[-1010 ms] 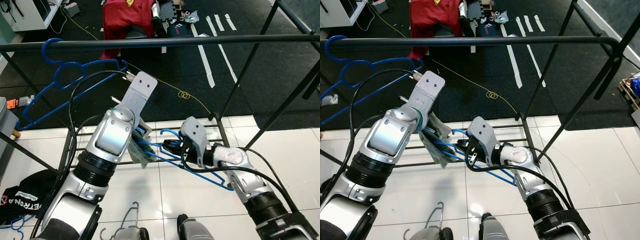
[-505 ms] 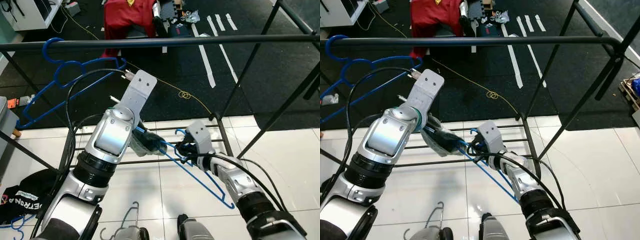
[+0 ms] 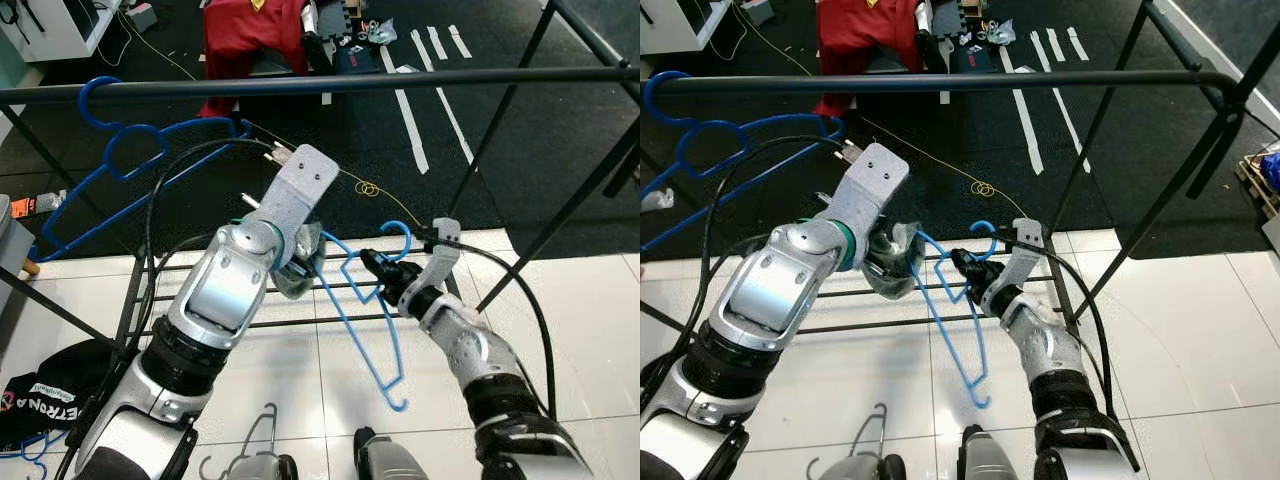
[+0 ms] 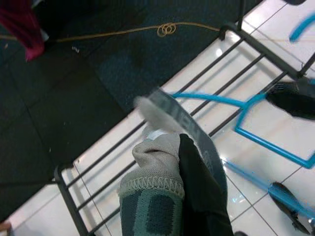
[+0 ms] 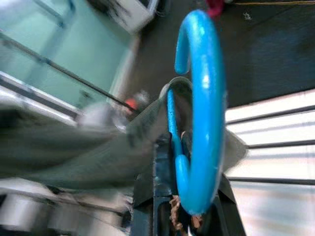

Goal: Hang hanger

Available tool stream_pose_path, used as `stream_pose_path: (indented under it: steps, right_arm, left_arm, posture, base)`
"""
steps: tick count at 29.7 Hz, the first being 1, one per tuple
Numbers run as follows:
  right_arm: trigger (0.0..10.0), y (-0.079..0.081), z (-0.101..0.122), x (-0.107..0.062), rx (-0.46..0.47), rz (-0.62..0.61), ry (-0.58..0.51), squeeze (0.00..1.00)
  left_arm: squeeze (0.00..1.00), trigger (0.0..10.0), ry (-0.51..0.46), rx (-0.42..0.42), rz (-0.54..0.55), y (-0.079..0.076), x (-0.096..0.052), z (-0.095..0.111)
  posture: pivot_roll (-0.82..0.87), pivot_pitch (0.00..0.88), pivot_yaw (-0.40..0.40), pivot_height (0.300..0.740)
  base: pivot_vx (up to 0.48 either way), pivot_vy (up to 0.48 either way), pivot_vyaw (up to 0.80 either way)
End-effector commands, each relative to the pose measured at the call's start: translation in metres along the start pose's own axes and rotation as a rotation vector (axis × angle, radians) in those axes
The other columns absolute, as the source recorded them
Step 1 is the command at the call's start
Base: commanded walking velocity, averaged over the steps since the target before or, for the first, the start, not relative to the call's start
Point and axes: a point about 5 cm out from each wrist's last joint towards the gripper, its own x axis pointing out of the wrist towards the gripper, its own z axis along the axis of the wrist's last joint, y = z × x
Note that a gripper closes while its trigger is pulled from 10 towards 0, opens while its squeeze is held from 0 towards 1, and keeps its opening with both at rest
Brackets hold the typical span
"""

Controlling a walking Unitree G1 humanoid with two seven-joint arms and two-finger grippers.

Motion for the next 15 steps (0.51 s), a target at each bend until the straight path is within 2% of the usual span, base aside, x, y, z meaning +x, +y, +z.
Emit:
stream_pose_path:
  steps: [1,2,3,4,5,6,8,10,11,12,14,15]
  right_arm:
    - [10.0,0.002,0.004,0.0,0.045,0.023,-0.026,0.0]
    - [10.0,0.005,0.005,0.001,0.129,0.037,-0.047,0.0]
    - [10.0,0.005,0.005,0.001,0.129,0.037,-0.047,0.0]
    - [10.0,0.008,0.005,0.001,0.211,0.047,-0.05,0.0]
    - [10.0,0.008,0.005,0.001,0.211,0.047,-0.05,0.0]
    - [10.0,0.007,0.002,0.0,0.305,0.017,-0.051,0.0]
    - [10.0,0.007,0.002,0.0,0.305,0.017,-0.051,0.0]
    - [10.0,-0.006,-0.002,-0.005,0.467,-0.119,-0.103,0.0]
    - [10.0,-0.011,-0.003,-0.006,0.514,-0.17,-0.128,0.0]
    - [10.0,-0.011,-0.003,-0.006,0.514,-0.17,-0.128,0.0]
    - [10.0,-0.022,0.0,-0.01,0.59,-0.263,-0.199,0.0]
    - [10.0,-0.022,0.0,-0.01,0.59,-0.263,-0.199,0.0]
  left_arm:
    - [0.0,10.0,-0.004,0.005,-0.026,-0.004,-0.001,-0.003]
    - [0.0,10.0,-0.013,0.012,-0.024,-0.005,-0.001,-0.003]
    - [0.0,10.0,-0.013,0.012,-0.024,-0.005,-0.001,-0.003]
    - [0.0,10.0,-0.019,0.009,-0.007,-0.003,-0.001,-0.003]
    - [0.0,10.0,-0.019,0.009,-0.007,-0.003,-0.001,-0.003]
    - [0.0,10.0,-0.025,0.0,0.023,0.001,0.0,-0.003]
    - [0.0,10.0,-0.025,0.0,0.023,0.001,0.0,-0.003]
    - [0.0,10.0,-0.05,-0.027,0.078,0.01,0.001,-0.003]
    - [0.0,10.0,-0.061,-0.037,0.091,0.013,0.001,-0.003]
    - [0.0,10.0,-0.061,-0.037,0.091,0.013,0.001,-0.003]
    - [0.0,10.0,-0.099,-0.056,0.104,0.014,0.0,-0.002]
    - [0.0,10.0,-0.099,-0.056,0.104,0.014,0.0,-0.002]
  posture:
    - [-0.04,0.144,0.108,0.74]
    - [-0.04,0.145,0.11,0.74]
    - [-0.04,0.145,0.11,0.74]
    - [-0.04,0.147,0.111,0.74]
    - [-0.04,0.147,0.111,0.74]
    - [-0.04,0.146,0.112,0.74]
    - [-0.04,0.146,0.112,0.74]
    - [-0.04,0.143,0.115,0.74]
    - [-0.04,0.143,0.115,0.74]
    - [-0.04,0.143,0.115,0.74]
    - [-0.05,0.137,0.125,0.74]
    - [-0.05,0.137,0.125,0.74]
  base:
    - [0.0,0.0,0.0]
    - [0.0,0.0,0.0]
    - [0.0,0.0,0.0]
    - [0.0,0.0,0.0]
    - [0.0,0.0,0.0]
    - [0.0,0.0,0.0]
    - [0.0,0.0,0.0]
    - [0.0,0.0,0.0]
    - [0.0,0.0,0.0]
    - [0.0,0.0,0.0]
    - [0.0,0.0,0.0]
    - [0.0,0.0,0.0]
